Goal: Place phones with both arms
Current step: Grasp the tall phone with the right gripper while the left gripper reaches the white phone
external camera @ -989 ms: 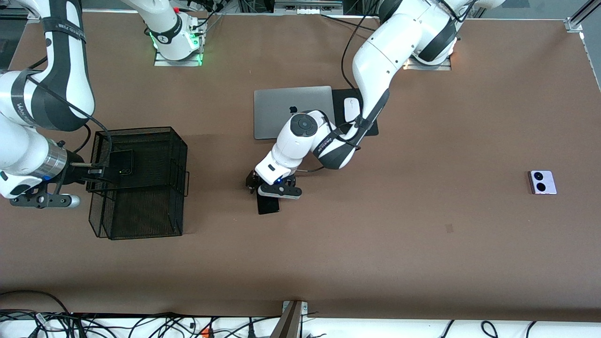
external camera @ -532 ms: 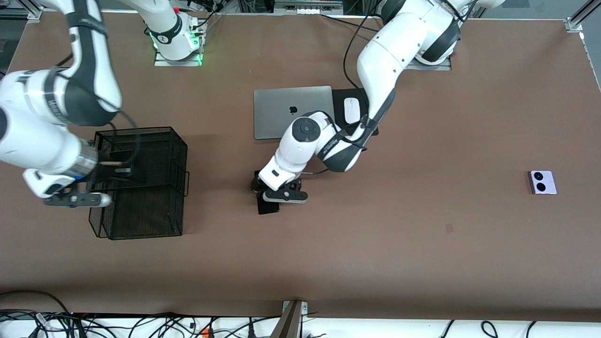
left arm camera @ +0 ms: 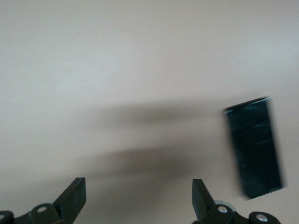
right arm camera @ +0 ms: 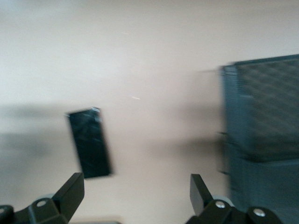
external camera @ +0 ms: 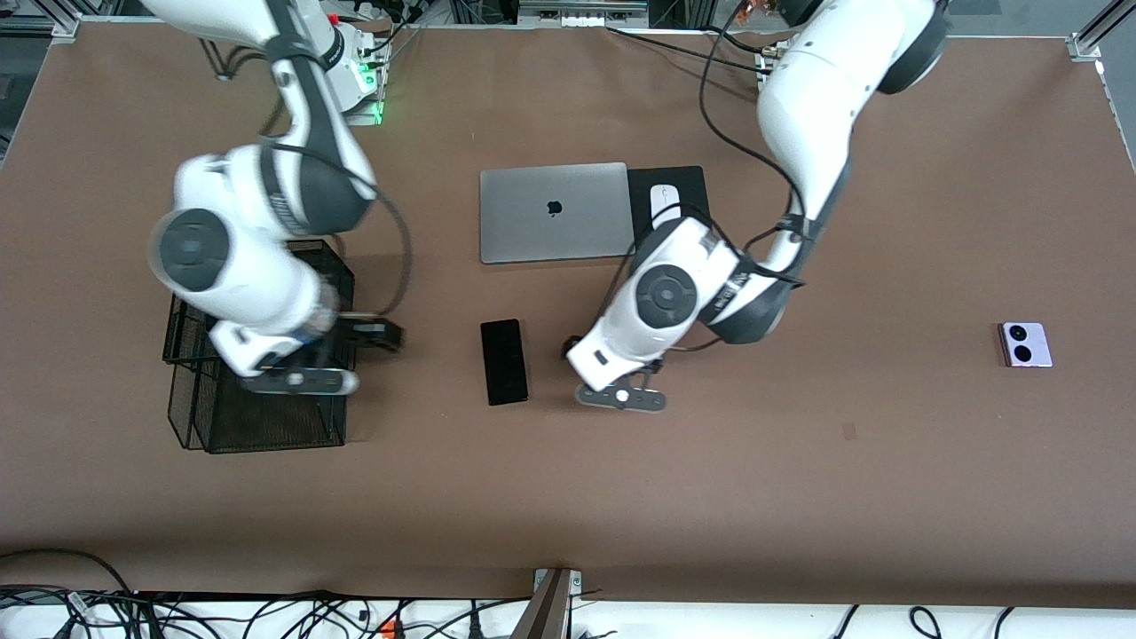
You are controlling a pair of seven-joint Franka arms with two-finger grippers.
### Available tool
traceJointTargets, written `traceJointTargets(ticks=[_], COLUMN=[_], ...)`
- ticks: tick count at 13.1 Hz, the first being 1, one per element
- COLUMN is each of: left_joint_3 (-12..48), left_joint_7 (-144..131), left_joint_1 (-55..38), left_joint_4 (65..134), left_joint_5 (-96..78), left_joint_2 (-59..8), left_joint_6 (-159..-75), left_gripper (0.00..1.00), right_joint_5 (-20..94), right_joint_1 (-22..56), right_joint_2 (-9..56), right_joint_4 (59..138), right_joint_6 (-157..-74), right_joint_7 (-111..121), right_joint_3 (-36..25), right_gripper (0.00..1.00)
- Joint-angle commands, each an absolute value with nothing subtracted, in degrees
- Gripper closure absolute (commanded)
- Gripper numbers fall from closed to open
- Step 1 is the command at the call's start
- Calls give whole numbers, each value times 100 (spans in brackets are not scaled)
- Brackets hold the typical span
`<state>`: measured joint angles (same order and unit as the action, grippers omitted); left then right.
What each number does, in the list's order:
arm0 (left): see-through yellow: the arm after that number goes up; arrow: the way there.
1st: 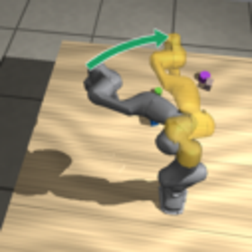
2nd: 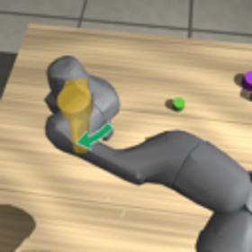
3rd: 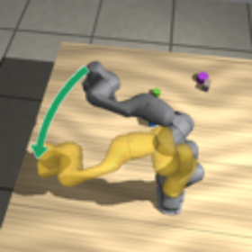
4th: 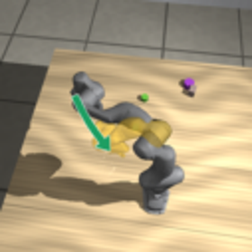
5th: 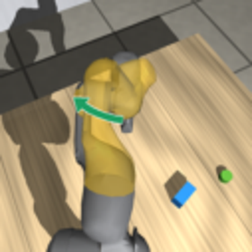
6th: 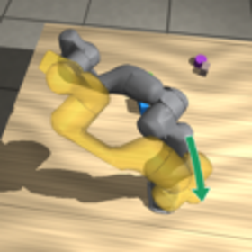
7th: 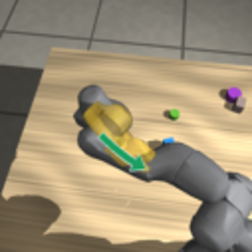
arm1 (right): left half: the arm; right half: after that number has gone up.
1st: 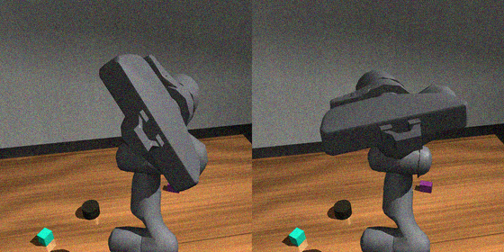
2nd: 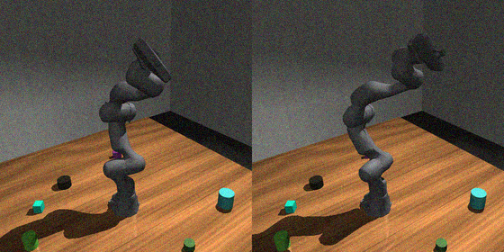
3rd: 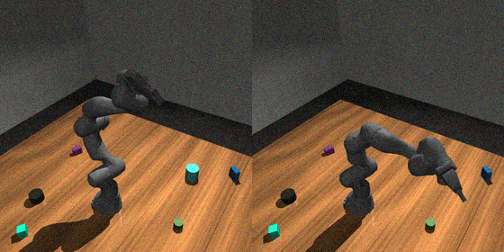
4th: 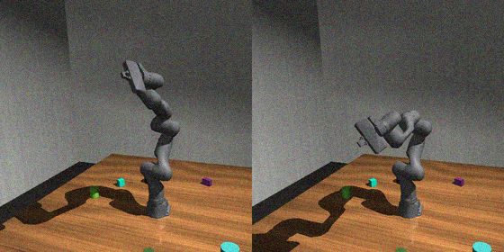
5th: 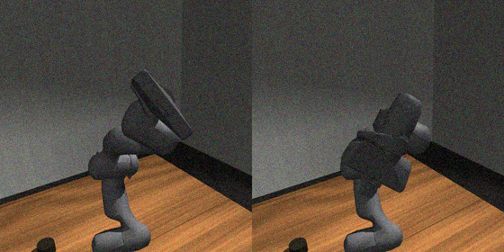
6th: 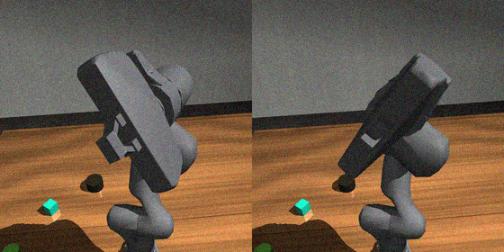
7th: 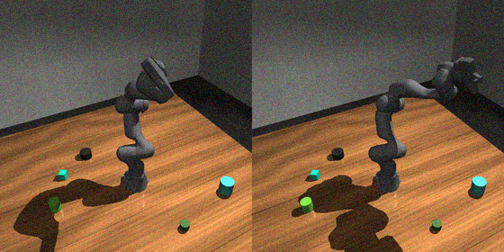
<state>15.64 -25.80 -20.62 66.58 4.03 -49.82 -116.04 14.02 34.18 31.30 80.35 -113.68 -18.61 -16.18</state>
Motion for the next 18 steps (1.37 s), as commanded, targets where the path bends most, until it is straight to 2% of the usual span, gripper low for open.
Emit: traceJointTargets(ticks=[1,2,4,7,13,18], left_joint_3=[1626,1617,1582,1591,1556,1564], left_joint_7=[-1560,-999,-284,463,1563,2697], left_joint_1=[-1146,-768,-170,718,2327,3619], left_joint_4=[8827,9268,9667,9677,9598,9650], left_joint_5=[342,360,465,957,1475,1705], left_joint_2=[-3458,-3080,-2674,-2462,-2347,-2575], left_joint_6=[-11646,-11637,-11550,-11294,-11460,-12461], left_gripper=[0,0,0,0,0,0], right_joint_5=[1556,1503,1468,1468,1353,1336], right_joint_1=[3419,3497,3752,3876,3929,4034], right_joint_2=[3742,4040,4568,4982,5221,5335], right_joint_4=[7744,7560,7348,7348,7409,7514], right_joint_6=[-12030,-12189,-12487,-12928,-13034,-13043], right_joint_7=[-2136,-2136,-2145,-2083,-1828,-1837], right_joint_3=[-1232,-1135,-1134,-1125,-1107,-1107], right_gripper=[0,0,0,0,0,0])
